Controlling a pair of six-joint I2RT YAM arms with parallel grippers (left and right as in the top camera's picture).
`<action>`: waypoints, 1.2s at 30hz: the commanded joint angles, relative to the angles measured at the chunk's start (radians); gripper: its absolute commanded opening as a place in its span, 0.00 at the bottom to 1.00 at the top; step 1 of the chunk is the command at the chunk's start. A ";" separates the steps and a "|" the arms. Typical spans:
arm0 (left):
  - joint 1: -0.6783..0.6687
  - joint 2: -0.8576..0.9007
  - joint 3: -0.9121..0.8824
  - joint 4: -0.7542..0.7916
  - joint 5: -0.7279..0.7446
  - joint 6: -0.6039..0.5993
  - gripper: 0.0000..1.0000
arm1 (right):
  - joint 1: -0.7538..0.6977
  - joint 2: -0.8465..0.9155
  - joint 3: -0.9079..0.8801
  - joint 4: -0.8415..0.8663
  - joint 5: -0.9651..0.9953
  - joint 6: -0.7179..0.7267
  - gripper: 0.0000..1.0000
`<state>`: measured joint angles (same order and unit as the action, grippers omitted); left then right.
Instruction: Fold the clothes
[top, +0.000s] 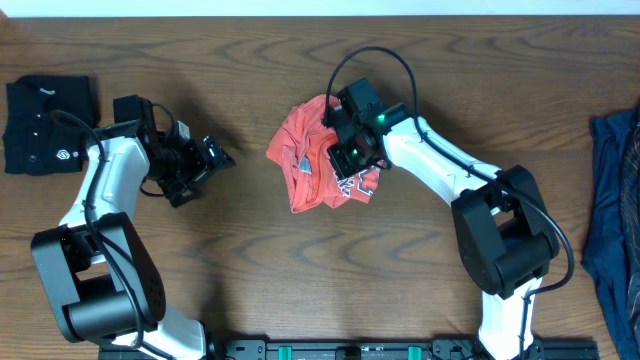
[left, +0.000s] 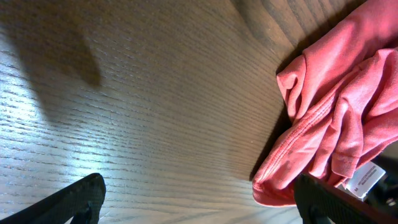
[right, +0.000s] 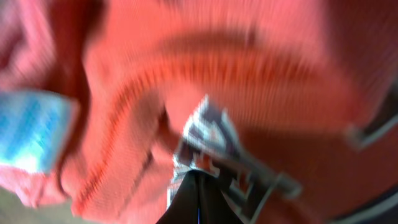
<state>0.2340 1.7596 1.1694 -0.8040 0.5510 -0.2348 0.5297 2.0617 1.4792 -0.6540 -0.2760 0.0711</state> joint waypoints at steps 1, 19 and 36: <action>0.000 -0.018 0.004 -0.002 0.011 0.014 0.98 | -0.008 -0.031 0.029 0.055 0.003 0.007 0.01; 0.000 -0.018 0.003 -0.011 0.011 0.013 0.98 | 0.013 0.045 0.028 0.206 -0.076 0.050 0.01; 0.000 -0.018 0.004 -0.022 0.011 0.014 0.98 | 0.126 0.048 0.028 0.404 -0.073 0.082 0.08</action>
<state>0.2340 1.7596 1.1694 -0.8169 0.5510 -0.2348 0.6292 2.0945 1.4876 -0.2634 -0.3347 0.1406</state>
